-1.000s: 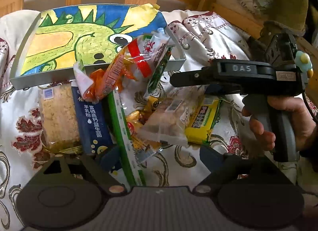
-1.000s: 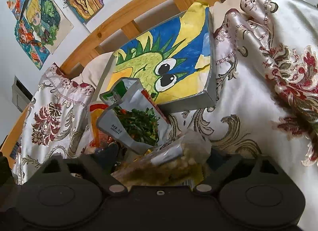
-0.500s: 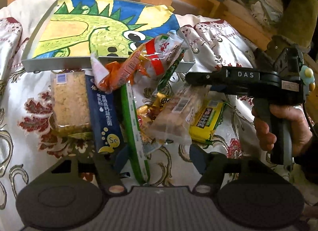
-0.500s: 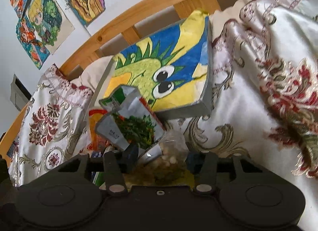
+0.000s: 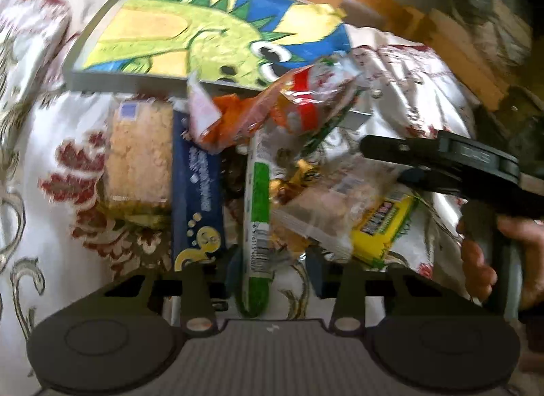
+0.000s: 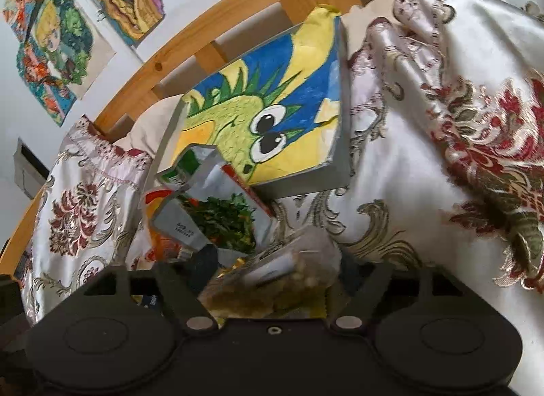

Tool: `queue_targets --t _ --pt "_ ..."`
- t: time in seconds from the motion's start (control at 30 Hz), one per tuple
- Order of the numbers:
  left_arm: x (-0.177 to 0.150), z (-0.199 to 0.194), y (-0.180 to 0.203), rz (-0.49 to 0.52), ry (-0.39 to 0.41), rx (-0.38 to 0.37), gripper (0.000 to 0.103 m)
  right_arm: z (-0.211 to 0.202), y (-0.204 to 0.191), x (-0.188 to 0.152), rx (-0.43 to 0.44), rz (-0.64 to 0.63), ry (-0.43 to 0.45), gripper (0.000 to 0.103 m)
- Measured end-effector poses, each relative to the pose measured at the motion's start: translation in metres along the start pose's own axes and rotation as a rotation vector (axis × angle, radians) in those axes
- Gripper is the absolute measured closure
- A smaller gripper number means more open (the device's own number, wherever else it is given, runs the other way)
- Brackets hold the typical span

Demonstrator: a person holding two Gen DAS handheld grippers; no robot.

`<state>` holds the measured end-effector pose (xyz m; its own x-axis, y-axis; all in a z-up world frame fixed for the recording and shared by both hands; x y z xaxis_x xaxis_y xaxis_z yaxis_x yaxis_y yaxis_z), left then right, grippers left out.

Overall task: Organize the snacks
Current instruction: 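Close the left tool on the green tube while the right tool grips the nut bag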

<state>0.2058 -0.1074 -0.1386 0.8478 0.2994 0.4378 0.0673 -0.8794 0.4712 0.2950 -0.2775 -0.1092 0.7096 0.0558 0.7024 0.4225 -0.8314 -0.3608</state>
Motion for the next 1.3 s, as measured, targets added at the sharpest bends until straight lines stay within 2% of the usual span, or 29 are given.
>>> queue_targets --t 0.07,0.13,0.27,0.3,0.33,0.37,0.57,0.63,0.93,1.3 --pt "-0.001 0.002 -0.006 -0.036 -0.008 0.009 0.076 0.001 -0.002 -0.002 0.002 -0.015 -0.02 0.018" --pt "-0.003 0.001 -0.01 -0.061 -0.01 0.011 0.081 0.004 -0.004 -0.005 -0.002 -0.027 -0.044 0.018" --pt "-0.007 -0.001 -0.013 -0.105 -0.006 0.006 0.083 0.006 -0.006 -0.007 0.007 -0.033 -0.061 0.018" --pt "-0.008 -0.002 -0.013 -0.11 -0.005 0.005 0.083 0.006 -0.007 -0.007 0.008 -0.035 -0.064 0.021" --pt "-0.008 -0.002 -0.013 -0.113 -0.003 0.004 0.083 0.006 -0.008 -0.007 0.005 -0.039 -0.066 0.029" --pt "-0.008 -0.003 -0.013 -0.114 -0.003 0.003 0.084 0.005 -0.009 -0.007 -0.001 -0.048 -0.065 0.032" --pt "-0.009 -0.007 -0.011 -0.129 -0.013 -0.007 0.084 -0.002 -0.012 -0.004 0.008 -0.046 -0.038 0.043" --pt "-0.009 -0.009 -0.009 -0.145 -0.022 -0.027 0.085 -0.006 -0.013 -0.002 0.015 -0.041 -0.022 0.052" --pt "-0.015 -0.021 -0.004 -0.164 -0.043 -0.08 0.085 -0.031 -0.021 0.015 0.059 -0.042 0.088 0.066" --pt "-0.032 -0.034 0.005 -0.019 -0.065 -0.052 0.085 -0.058 -0.028 0.033 0.056 -0.086 0.206 0.07"
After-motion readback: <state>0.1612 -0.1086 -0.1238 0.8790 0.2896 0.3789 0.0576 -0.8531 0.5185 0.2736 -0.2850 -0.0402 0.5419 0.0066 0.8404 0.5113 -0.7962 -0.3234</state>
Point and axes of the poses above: each gripper's, at about its wrist camera, not at the fingertips, and z roughly the way its jaws point, y to its right, x to its top, the point moved 10 cm from there along z, roughly the way its jaws point, and after that the axes turned 13 degrees about -z, right-handed, at the moved point
